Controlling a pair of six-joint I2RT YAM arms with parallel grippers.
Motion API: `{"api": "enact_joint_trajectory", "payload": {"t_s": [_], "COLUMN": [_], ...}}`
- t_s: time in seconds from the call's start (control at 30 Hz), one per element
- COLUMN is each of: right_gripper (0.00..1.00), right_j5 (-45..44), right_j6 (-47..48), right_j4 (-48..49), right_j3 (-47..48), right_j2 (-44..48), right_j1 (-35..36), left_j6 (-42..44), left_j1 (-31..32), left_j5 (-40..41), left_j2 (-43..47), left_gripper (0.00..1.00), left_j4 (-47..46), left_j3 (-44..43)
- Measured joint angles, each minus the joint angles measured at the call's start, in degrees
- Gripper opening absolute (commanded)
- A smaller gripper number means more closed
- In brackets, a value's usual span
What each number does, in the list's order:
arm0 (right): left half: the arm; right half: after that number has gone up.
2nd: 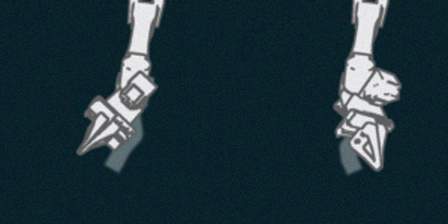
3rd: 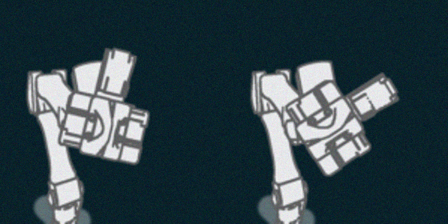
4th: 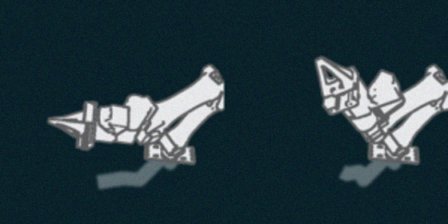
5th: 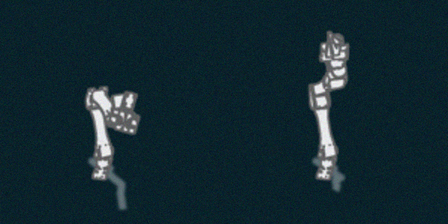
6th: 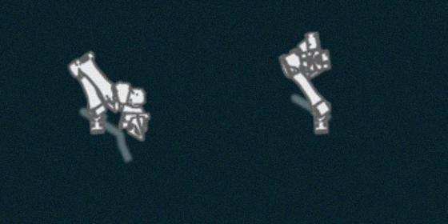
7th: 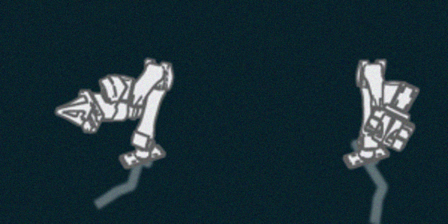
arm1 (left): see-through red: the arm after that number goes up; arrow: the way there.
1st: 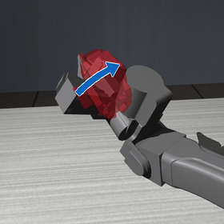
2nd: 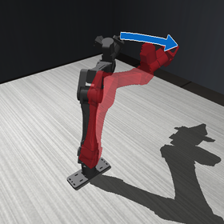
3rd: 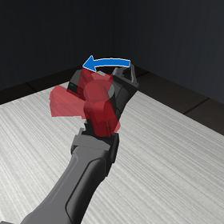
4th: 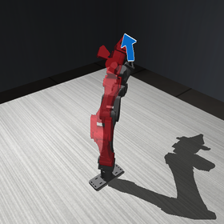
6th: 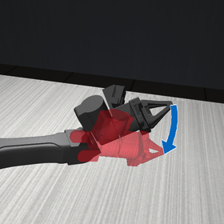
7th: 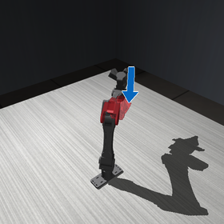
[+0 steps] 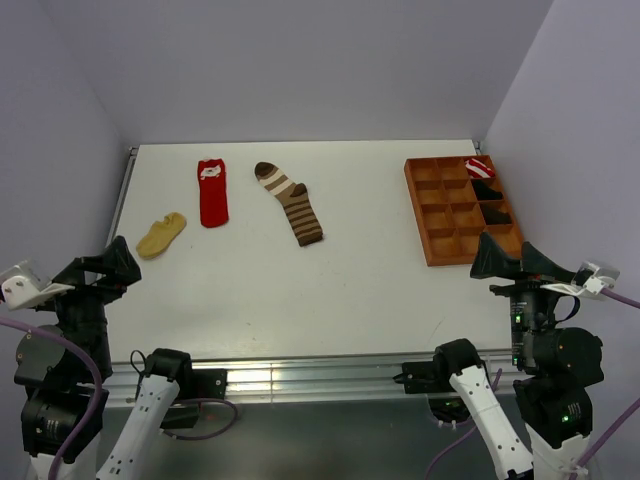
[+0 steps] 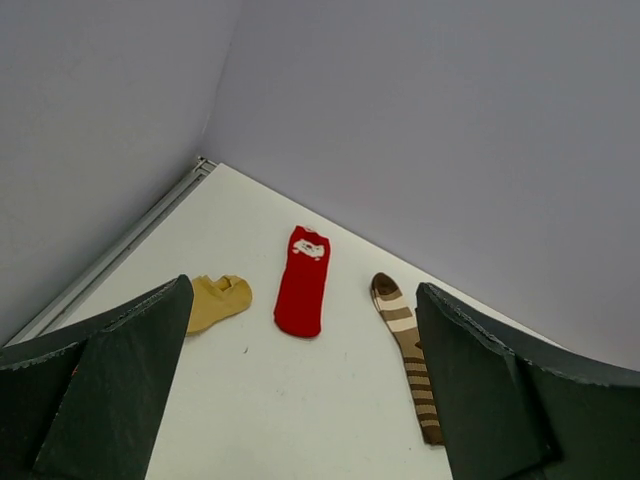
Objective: Roll the socks
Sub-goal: Move the sock to the center of the board.
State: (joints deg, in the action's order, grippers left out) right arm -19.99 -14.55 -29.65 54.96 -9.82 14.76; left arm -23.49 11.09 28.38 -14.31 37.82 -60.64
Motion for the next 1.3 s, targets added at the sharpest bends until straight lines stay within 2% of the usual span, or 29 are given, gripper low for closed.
{"api": "enact_joint_trajectory", "payload": {"t_s": [0.2, 0.33, 0.5, 0.8, 1.0, 1.1, 1.3], "right_gripper": [1.0, 1.0, 1.0, 1.0, 0.99, 0.98, 0.96], "right_j5": [1.8, 4.9, 8.1, 19.9, 25.2, 26.5, 27.3], "right_j6": [-2.1, -4.2, -8.6, -11.7, -12.8, -13.0, -13.1], "right_j4": [-0.5, -1.9, -3.5, -1.7, 0.7, 2.2, 2.6], "right_j3": [0.0, 0.4, -0.5, -9.6, -11.6, -12.8, -14.1], "right_j2": [-0.7, -4.6, -11.5, -13.9, -14.1, -13.8, -13.5], "right_j1": [0.0, 0.0, 0.0, 0.0, 0.1, 0.1, 0.1], "left_j6": [-1.5, -3.4, -7.1, -14.9, -21.0, -23.1, -23.3], "left_j1": [0.0, 0.0, 0.0, -0.5, -7.1, -10.5, -13.4], "left_j5": [-0.1, -0.5, -1.8, -1.3, -1.4, -1.6, -1.0], "left_j2": [-1.2, -6.7, -18.5, -46.3, -65.8, -73.2, -85.0], "left_gripper": [0.99, 0.99, 0.99, 0.98, 0.95, 0.91, 0.76], "left_j4": [-0.2, -0.3, -1.4, -10.3, -19.7, -22.7, -27.3], "left_j3": [0.0, 0.0, 1.8, 4.5, 3.7, 2.5, -3.0]}}
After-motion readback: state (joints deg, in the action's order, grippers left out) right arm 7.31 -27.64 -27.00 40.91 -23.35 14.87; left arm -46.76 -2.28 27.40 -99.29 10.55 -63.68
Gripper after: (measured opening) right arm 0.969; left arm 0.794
